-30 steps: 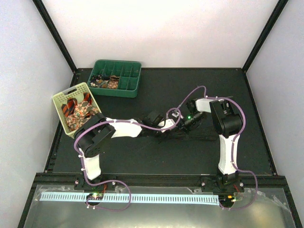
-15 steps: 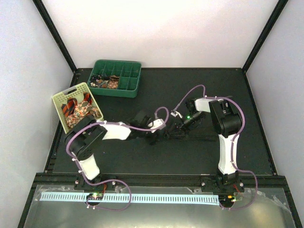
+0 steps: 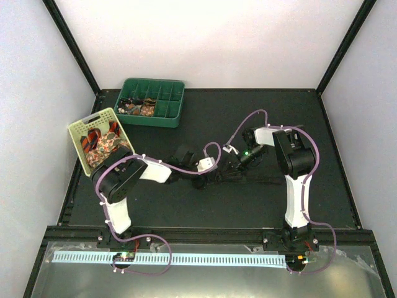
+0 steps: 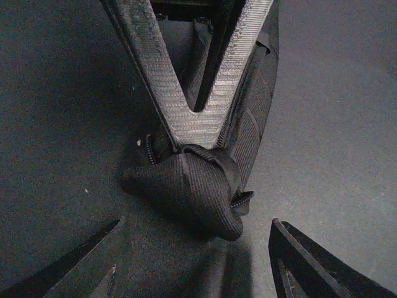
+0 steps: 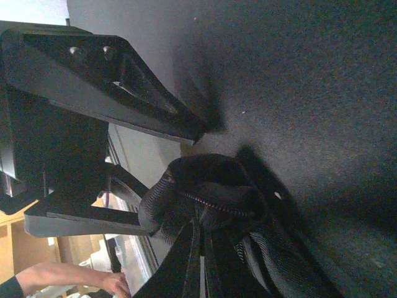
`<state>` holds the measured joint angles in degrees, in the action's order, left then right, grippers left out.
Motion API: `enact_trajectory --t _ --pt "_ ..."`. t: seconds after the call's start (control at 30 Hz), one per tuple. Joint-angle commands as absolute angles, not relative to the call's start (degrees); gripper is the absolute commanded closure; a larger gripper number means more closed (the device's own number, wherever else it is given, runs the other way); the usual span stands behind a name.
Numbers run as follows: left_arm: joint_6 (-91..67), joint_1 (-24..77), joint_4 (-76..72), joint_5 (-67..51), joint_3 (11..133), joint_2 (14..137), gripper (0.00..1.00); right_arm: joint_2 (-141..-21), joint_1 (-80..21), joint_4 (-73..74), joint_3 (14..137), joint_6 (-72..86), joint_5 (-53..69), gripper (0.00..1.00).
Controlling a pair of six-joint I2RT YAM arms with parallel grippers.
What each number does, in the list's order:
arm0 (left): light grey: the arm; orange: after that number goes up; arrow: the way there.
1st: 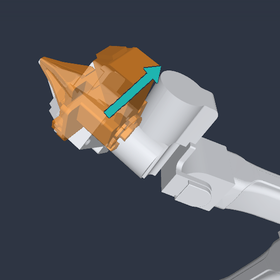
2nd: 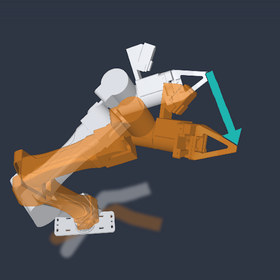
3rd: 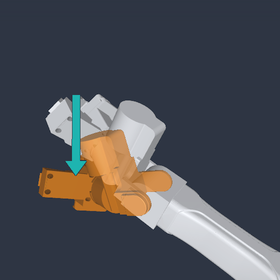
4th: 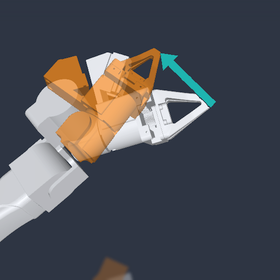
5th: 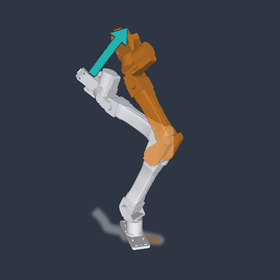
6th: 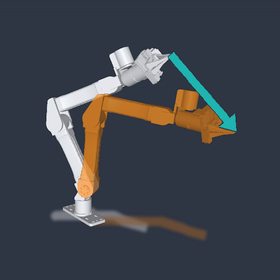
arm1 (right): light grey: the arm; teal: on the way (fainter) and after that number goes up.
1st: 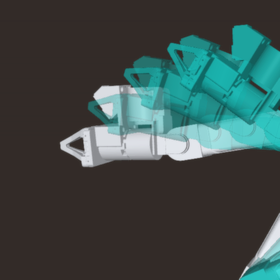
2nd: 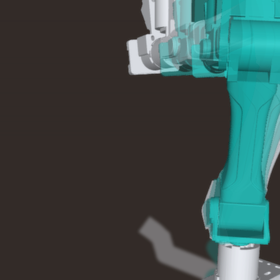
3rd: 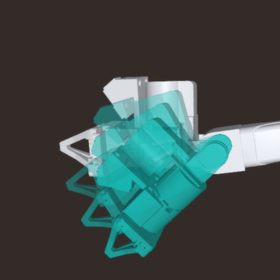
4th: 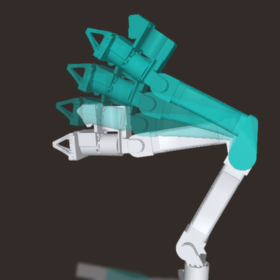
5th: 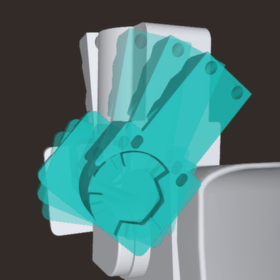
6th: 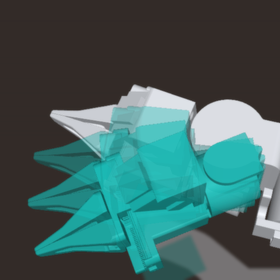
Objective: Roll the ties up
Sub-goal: Roll the tie at the center of the board.
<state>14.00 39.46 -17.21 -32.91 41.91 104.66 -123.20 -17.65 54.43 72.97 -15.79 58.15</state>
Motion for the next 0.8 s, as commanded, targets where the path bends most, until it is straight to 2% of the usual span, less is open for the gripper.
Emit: enact_trajectory --t 0.0,0.63,0.77 --pt "17.6 39.3 -23.9 -36.4 43.9 106.9 0.37 -126.1 -17.6 52.9 72.6 -18.3 46.8 0.99" --pt "23.7 39.8 -28.3 -41.1 47.3 113.4 0.43 -125.7 -17.7 53.8 73.2 -21.3 40.5 0.98" --pt "23.8 40.7 -29.3 -41.1 47.6 114.3 0.53 -125.9 -17.7 53.6 73.7 -21.3 39.9 0.98"
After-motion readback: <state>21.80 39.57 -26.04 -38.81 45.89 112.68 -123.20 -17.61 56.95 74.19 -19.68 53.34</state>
